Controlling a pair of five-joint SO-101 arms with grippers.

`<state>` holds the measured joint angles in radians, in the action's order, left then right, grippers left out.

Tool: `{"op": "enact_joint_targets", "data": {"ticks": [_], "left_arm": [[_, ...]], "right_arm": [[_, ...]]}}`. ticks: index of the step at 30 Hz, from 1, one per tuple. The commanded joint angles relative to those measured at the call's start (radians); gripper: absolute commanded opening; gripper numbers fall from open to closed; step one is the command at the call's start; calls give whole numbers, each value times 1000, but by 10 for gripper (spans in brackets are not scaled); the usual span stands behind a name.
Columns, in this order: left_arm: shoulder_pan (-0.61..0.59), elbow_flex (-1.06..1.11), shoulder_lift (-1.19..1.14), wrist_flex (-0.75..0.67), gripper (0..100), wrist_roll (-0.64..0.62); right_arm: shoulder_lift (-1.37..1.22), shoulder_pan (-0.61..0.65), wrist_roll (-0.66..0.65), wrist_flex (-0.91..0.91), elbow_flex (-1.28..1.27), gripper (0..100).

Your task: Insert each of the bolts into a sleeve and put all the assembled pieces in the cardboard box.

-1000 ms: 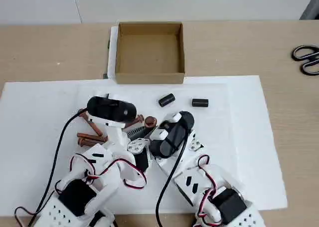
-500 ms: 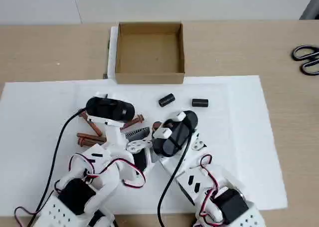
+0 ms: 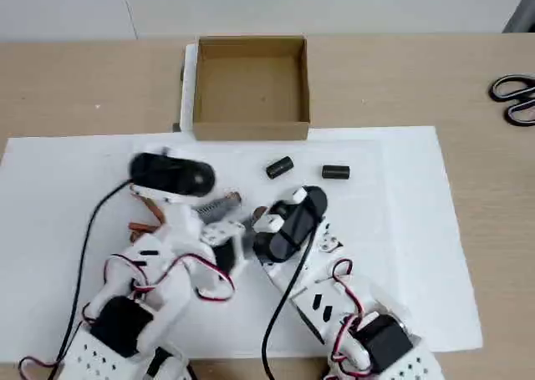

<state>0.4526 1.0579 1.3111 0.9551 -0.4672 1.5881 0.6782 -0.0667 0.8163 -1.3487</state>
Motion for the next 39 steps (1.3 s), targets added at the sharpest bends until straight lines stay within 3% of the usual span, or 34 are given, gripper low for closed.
{"op": "enact_joint_targets", "data": {"ticks": [1, 6, 11, 17, 25, 39], "left_arm": [[-61, -61, 8, -49, 164, 20], [-81, -74, 11, -54, 10, 17], [-192, -74, 11, -48, 6, 15], [-391, -25, 5, 61, 6, 18], [-436, 148, 6, 144, 6, 20], [-442, 236, 12, 89, 6, 21]], "right_arm": [[15, -8, 9, -13, 5, 2], [15, -8, 9, -15, -2, 2], [7, -50, 28, -13, -2, 2], [4, -249, 14, -13, -54, 4], [-27, -326, 12, -13, -31, 4], [-762, -381, 40, -18, 534, 4]]}}
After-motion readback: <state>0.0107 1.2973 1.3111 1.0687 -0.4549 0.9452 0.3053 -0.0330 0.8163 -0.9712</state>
